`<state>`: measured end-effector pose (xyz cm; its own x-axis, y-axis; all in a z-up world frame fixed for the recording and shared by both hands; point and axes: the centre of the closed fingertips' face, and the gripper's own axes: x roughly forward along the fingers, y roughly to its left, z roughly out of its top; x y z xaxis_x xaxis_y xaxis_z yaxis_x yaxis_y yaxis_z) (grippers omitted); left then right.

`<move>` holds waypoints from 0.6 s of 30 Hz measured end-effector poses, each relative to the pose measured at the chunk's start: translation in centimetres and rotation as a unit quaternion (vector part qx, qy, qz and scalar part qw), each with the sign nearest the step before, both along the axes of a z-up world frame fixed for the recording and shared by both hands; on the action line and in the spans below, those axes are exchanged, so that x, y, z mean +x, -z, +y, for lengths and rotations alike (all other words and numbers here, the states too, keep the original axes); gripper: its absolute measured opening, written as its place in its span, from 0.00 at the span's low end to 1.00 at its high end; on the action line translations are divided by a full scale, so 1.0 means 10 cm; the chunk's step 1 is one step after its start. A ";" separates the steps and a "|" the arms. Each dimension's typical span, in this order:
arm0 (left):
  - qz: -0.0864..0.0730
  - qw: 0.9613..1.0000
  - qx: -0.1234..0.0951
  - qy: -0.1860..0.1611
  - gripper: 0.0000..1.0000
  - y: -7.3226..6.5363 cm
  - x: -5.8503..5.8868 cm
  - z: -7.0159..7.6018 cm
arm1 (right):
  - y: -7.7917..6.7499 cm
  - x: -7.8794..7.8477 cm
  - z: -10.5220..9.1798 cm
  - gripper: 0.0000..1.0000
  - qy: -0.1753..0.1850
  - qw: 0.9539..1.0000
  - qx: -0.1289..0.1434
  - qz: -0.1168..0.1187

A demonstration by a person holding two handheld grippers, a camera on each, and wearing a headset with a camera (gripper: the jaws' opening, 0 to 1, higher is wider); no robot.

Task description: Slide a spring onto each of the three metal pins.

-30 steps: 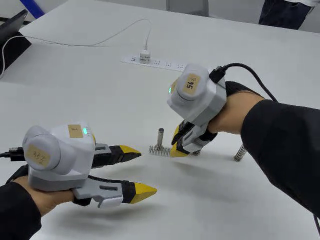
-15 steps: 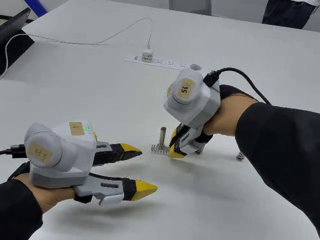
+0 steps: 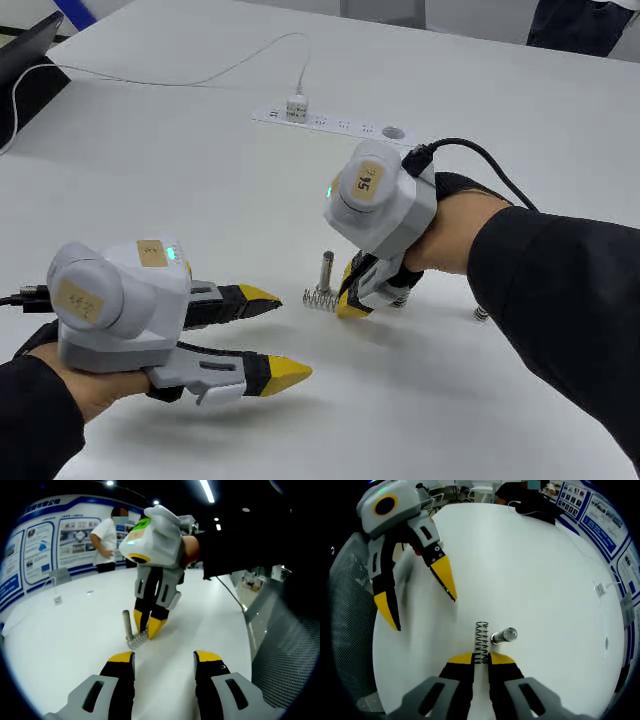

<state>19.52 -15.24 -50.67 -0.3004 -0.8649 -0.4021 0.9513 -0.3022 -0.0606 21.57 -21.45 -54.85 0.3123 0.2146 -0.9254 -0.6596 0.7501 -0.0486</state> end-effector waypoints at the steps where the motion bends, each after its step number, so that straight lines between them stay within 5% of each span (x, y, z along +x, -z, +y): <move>1: 0.000 1.000 0.000 0.000 0.48 0.00 0.00 0.00 | 0.00 -0.01 0.01 0.12 0.000 1.000 0.001 0.001; 18: -0.003 1.000 -0.002 -0.002 0.46 -0.02 0.02 -0.02 | -0.20 -0.17 0.19 0.12 -0.022 1.000 0.017 0.001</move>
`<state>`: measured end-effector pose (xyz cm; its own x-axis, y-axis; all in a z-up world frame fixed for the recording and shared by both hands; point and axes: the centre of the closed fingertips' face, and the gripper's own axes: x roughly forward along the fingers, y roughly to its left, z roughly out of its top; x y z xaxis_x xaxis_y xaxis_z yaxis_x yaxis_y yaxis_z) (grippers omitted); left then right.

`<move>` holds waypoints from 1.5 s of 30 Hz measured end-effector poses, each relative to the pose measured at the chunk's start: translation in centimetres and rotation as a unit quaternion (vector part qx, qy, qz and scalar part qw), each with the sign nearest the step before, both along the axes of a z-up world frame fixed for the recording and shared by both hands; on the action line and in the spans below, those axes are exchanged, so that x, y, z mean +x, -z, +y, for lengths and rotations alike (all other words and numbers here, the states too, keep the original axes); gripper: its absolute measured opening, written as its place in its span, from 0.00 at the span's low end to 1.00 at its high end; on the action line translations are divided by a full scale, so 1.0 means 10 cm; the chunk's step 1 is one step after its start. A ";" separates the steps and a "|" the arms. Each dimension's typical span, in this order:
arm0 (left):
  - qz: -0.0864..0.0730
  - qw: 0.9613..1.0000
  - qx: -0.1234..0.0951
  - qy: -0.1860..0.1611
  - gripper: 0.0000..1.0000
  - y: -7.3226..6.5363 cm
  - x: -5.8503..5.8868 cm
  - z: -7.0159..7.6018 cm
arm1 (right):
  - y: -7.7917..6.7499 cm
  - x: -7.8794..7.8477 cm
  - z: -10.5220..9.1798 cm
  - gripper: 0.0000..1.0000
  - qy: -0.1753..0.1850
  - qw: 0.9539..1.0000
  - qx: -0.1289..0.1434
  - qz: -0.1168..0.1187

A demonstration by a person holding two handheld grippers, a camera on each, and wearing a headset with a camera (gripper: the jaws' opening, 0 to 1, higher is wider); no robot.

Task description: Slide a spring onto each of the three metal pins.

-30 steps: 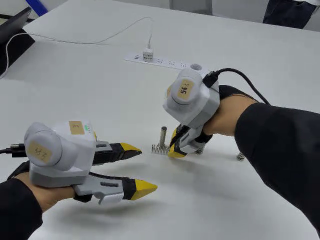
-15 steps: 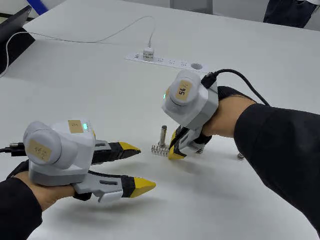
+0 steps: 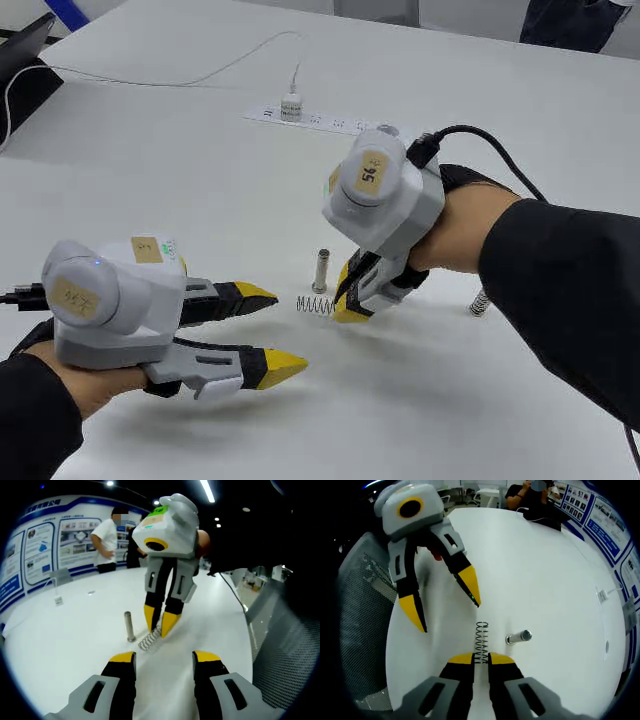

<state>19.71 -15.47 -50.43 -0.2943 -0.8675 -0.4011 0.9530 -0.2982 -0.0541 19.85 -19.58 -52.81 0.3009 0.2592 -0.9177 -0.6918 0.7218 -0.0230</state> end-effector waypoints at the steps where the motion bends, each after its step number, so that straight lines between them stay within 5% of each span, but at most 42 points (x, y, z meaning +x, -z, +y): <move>1: 0.000 1.000 0.000 0.000 0.46 0.00 0.00 0.00 | -0.01 -0.01 0.01 0.12 -0.004 1.000 -0.002 0.000; 24: -0.008 0.999 -0.018 0.027 0.29 -0.11 -0.10 -0.04 | -0.26 -0.21 0.26 0.12 -0.068 0.998 0.001 -0.013; 45: -0.019 0.998 -0.026 0.056 0.13 -0.15 -0.22 -0.04 | -0.33 -0.30 0.36 0.12 -0.094 0.995 -0.002 -0.019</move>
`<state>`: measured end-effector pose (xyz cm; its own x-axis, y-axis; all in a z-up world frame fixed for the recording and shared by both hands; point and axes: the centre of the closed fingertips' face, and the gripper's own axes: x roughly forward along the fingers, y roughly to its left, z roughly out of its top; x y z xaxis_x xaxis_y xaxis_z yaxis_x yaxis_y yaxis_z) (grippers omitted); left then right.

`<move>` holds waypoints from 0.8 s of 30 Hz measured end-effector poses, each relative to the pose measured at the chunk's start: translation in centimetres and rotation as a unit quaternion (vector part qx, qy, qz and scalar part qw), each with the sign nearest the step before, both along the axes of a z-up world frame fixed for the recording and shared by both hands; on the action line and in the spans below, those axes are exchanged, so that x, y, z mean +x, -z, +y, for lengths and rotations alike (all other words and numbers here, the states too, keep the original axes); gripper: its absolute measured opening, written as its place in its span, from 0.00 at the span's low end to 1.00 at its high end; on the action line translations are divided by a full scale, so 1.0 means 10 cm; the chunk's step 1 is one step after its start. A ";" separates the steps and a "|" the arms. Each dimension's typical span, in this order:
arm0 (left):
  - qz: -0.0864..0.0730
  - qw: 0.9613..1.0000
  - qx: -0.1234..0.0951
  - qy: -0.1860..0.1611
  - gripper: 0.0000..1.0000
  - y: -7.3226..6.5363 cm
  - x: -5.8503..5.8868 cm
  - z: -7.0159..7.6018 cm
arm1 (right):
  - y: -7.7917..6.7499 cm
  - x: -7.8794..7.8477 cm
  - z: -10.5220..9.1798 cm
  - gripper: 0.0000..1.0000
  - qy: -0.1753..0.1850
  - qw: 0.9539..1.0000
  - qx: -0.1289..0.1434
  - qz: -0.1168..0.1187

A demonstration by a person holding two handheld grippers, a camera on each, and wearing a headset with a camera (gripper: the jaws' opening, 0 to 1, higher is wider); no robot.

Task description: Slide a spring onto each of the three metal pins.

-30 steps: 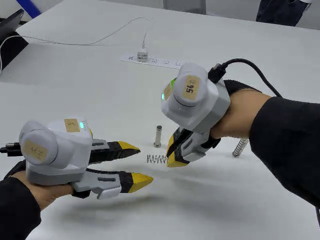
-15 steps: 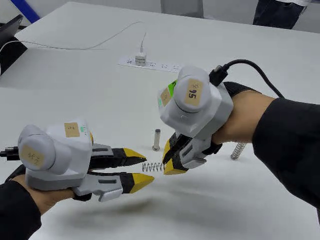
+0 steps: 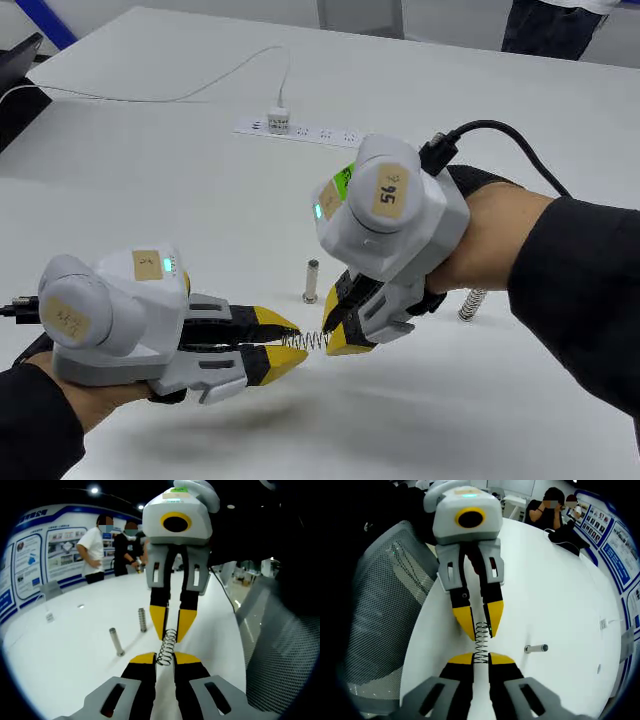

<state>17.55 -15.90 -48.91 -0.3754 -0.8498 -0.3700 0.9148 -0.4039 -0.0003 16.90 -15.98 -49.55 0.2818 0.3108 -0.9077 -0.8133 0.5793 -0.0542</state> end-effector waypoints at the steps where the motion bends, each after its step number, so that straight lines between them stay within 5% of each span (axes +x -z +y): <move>1: 0.000 1.000 0.000 0.001 0.13 0.00 0.00 0.00 | 0.00 0.00 0.00 0.12 0.000 1.000 -0.001 0.000; 24: -0.005 1.000 0.002 0.009 0.11 0.02 -0.02 0.01 | -0.27 0.06 0.15 0.12 -0.017 1.000 -0.003 -0.021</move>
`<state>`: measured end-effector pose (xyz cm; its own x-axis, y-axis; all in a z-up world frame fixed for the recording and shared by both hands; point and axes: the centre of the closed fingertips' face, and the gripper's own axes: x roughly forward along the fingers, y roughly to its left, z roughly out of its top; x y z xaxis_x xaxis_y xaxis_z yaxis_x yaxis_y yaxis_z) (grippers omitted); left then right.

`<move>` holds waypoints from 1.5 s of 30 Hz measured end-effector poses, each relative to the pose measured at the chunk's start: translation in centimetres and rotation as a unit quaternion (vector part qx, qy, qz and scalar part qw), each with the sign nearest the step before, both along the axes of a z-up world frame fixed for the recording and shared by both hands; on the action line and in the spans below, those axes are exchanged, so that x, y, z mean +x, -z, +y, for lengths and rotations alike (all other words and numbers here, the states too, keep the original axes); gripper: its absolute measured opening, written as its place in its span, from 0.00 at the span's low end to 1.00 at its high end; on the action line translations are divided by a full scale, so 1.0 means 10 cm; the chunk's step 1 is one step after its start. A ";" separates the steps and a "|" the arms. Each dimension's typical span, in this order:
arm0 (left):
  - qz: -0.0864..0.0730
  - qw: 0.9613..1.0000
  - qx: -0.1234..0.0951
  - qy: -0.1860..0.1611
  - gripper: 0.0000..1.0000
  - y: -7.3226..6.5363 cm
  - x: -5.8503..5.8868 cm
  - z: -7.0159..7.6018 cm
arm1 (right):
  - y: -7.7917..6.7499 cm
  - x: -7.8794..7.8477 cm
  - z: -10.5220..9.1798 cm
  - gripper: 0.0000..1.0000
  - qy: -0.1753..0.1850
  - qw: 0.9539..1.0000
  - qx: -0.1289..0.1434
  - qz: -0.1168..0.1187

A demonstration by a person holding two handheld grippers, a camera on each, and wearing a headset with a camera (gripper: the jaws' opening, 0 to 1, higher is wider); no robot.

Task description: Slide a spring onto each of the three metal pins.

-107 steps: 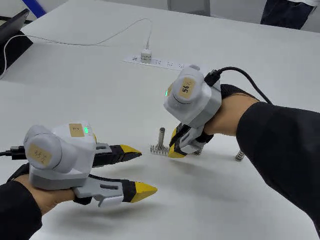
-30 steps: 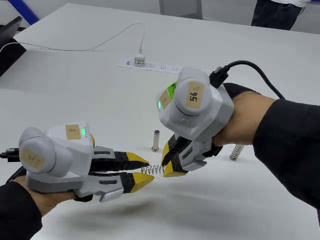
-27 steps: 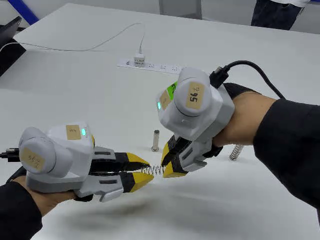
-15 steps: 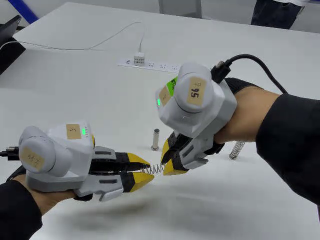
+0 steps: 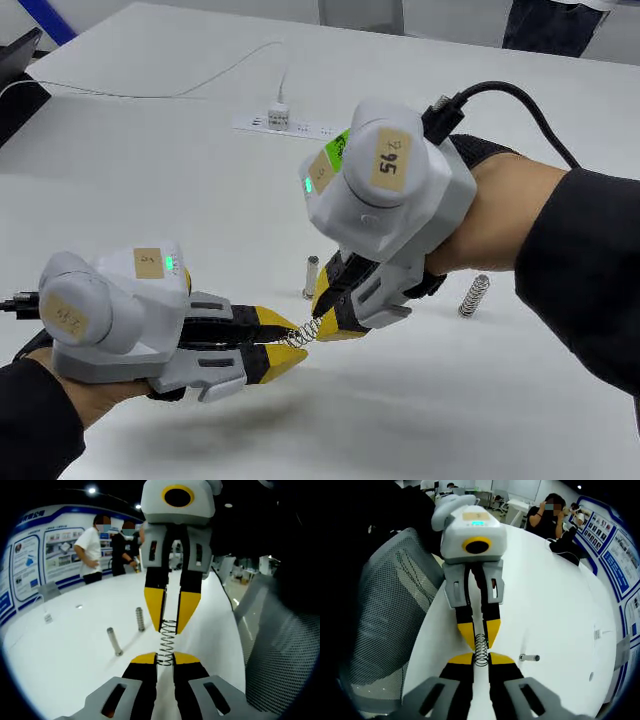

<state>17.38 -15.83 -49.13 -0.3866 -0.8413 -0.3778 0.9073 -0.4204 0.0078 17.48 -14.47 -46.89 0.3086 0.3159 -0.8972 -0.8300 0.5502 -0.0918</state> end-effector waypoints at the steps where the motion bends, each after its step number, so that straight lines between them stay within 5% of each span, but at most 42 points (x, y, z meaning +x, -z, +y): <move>1: 0.000 1.000 0.000 0.000 0.11 0.00 0.00 0.00 | -0.01 0.01 0.01 0.12 -0.001 1.000 0.001 -0.001; 17: 0.000 1.000 -0.001 0.005 0.11 0.00 -0.04 -0.01 | -0.10 0.11 0.17 0.12 -0.015 1.000 0.010 -0.019; 45: 0.003 1.000 -0.014 0.005 0.11 -0.06 -0.06 -0.02 | 0.01 0.07 0.11 0.14 0.012 1.000 0.023 0.001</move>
